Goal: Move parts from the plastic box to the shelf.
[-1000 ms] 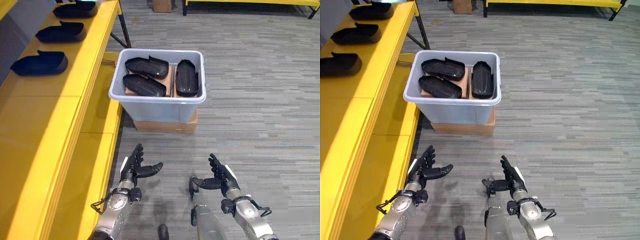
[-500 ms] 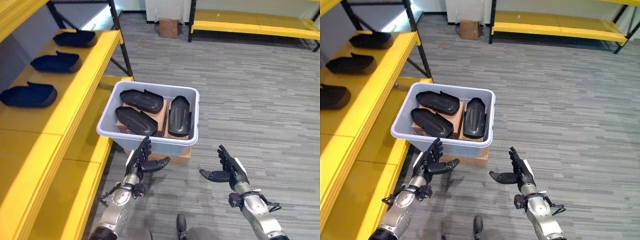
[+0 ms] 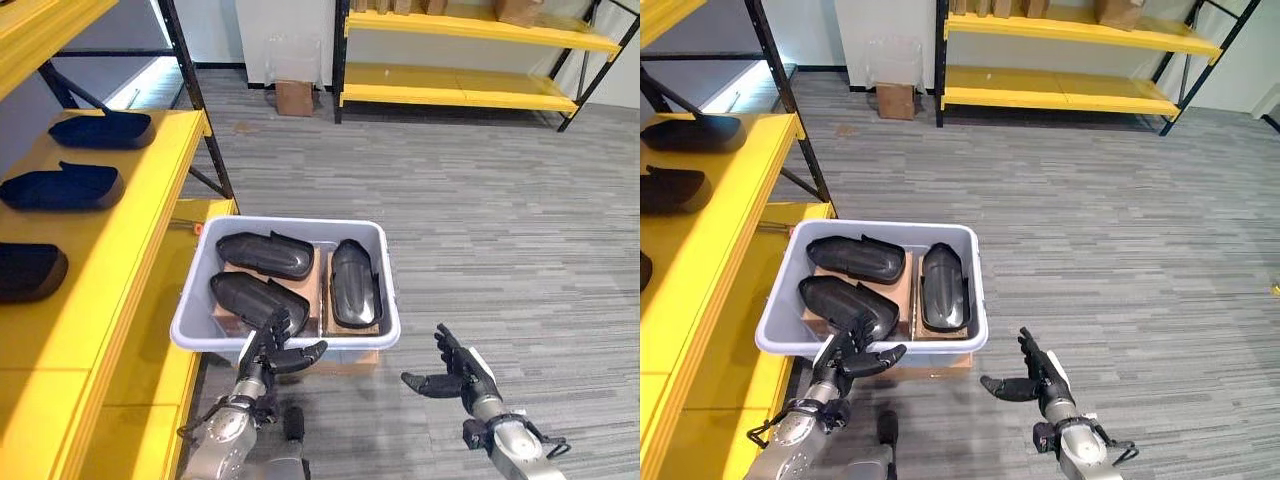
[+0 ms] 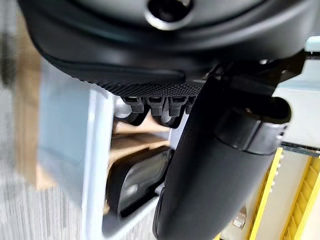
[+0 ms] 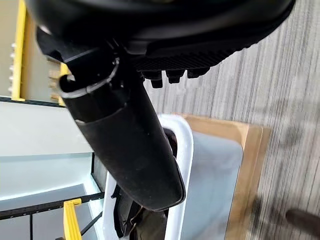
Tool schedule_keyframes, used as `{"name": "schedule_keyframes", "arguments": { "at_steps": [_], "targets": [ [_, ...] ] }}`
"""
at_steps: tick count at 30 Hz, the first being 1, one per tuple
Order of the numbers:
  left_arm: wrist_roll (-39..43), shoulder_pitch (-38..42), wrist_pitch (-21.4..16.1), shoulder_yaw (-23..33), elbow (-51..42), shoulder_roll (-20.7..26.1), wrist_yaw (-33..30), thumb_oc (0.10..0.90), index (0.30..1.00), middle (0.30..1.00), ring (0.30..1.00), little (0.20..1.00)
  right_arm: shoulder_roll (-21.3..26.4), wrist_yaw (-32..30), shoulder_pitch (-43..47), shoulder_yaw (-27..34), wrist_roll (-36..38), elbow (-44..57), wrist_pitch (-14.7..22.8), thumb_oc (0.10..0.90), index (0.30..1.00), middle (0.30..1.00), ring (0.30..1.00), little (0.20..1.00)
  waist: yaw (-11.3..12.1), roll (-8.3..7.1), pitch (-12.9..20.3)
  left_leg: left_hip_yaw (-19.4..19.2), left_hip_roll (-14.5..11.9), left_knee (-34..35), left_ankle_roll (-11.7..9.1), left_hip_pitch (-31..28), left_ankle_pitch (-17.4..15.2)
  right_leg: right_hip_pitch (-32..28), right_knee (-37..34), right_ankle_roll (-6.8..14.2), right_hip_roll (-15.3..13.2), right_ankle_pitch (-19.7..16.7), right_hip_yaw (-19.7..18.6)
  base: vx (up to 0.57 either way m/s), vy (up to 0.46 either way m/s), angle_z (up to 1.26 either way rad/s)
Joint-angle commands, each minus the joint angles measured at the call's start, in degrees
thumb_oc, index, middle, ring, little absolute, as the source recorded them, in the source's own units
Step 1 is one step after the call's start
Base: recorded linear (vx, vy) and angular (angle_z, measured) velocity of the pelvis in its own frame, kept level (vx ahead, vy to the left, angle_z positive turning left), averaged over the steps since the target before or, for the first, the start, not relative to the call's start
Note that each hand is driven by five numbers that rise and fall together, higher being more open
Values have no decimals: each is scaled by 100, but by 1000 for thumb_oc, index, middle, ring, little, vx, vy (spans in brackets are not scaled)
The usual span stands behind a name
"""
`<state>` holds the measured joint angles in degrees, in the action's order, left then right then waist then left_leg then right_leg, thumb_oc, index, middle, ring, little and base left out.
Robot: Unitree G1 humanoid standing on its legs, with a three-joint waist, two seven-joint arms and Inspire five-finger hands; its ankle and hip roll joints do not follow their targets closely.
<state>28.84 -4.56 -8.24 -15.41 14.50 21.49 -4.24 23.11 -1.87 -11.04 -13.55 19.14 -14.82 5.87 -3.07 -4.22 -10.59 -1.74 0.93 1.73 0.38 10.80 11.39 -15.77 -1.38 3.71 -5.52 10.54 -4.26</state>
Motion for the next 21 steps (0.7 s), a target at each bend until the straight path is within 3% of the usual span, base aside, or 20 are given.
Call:
{"name": "schedule_keyframes", "arguments": {
  "at_steps": [1,2,4,7,8,9,11,12,13,14,15,17,19,20,21],
  "targets": [
    [-134,284,-489,94,-708,2,156,900,1000,1000,1000,1000,51,59,402,155,-78,453,420,900,1000,1000,1000,1000,61,29,429,2,-510,-171,-252,-59,-422,179,255,160,44,-360,38,259,308,-1],
    [-127,302,-487,78,-727,52,148,900,1000,1000,1000,1000,17,82,460,107,-95,447,391,900,1000,1000,1000,1000,72,-22,512,-57,-367,-254,-129,-50,-589,289,385,270,-96,-568,-19,192,236,-2],
    [-126,305,-490,84,-743,73,121,900,1000,1000,1000,1000,-8,80,484,86,-113,448,381,900,1000,1000,1000,1000,89,-44,558,-83,-305,-297,-74,-40,-675,390,522,335,-165,-681,-59,136,187,-7],
    [-193,417,-484,53,-748,124,69,900,1000,1000,1000,1000,-65,101,603,31,-112,471,373,900,1000,1000,1000,1000,77,-42,539,-110,-151,-408,70,-70,-908,815,1295,495,-178,-1119,-164,120,226,-15],
    [-200,495,-489,30,-760,151,36,900,1000,1000,1000,1000,-83,112,650,-4,-109,511,375,900,1000,1000,1000,1000,32,17,444,-90,-67,-394,178,-232,-1030,1154,2027,562,-143,-1594,-126,102,260,-12],
    [-221,518,-493,20,-763,180,28,900,1000,1000,1000,1000,-79,124,676,-25,-117,522,371,900,1000,1000,1000,1000,-1,80,365,-92,-73,-351,215,-352,-1062,1393,2438,566,-86,-1754,-68,64,195,-5],
    [-237,537,-496,9,-783,201,8,900,1000,1000,1000,1000,-75,117,705,-45,-120,541,374,900,1000,1000,1000,1000,-20,141,283,-121,-93,-292,246,-493,-1093,1570,2772,542,-44,-1789,93,71,172,5],
    [-258,576,-472,-14,-737,205,11,900,1000,1000,1000,1000,-116,88,741,-65,-141,531,357,900,1000,1000,1000,1000,-28,271,183,-153,-110,-222,287,-734,-1185,1923,3002,456,-150,-1671,615,116,206,-3],
    [-258,579,-473,-13,-734,204,12,900,1000,1000,1000,1000,-115,87,743,-66,-141,530,357,900,1000,1000,1000,1000,-49,260,169,-134,-95,-216,286,-750,-1184,1910,3025,455,-166,-1646,634,145,192,-3],
    [-252,578,-468,-5,-726,198,17,900,1000,1000,1000,1000,-113,88,762,-88,-143,518,354,900,1000,1000,1000,1000,-54,314,156,-191,-126,-165,277,-862,-1215,2113,2891,398,-109,-1421,849,172,91,-2],
    [-224,543,-459,22,-720,185,73,900,1000,1000,1000,1000,-97,103,774,-93,-135,547,355,900,1000,1000,1000,1000,-112,361,102,-178,-129,-93,245,-1048,-1229,2358,2556,322,138,-927,1084,174,92,-1],
    [-217,537,-467,32,-714,177,92,900,1000,1000,1000,1000,-86,103,781,-100,-127,538,366,900,1000,1000,1000,1000,-144,361,57,-169,-121,-75,216,-1131,-1251,2415,2290,266,203,-802,1228,122,17,1],
    [-219,496,-458,45,-717,156,133,900,1000,1000,1000,1000,-53,94,744,-96,-148,607,370,900,1000,1000,1000,1000,-140,287,62,-152,-66,-70,171,-1227,-1310,2241,1420,219,160,-829,1402,133,-49,3],
    [-236,449,-461,39,-705,95,198,900,1000,1000,1000,1000,-38,107,671,-85,-176,633,377,900,1000,1000,1000,1000,-162,239,90,-127,-37,-78,154,-1313,-1337,2045,1177,221,271,-815,1125,106,-51,3],
    [-236,449,-461,39,-705,95,198,900,1000,1000,1000,1000,-38,107,670,-85,-176,634,377,900,1000,1000,1000,1000,-162,239,88,-128,-38,-77,154,-1316,-1337,2041,1174,221,272,-816,1124,97,-57,24]
  ]
}}
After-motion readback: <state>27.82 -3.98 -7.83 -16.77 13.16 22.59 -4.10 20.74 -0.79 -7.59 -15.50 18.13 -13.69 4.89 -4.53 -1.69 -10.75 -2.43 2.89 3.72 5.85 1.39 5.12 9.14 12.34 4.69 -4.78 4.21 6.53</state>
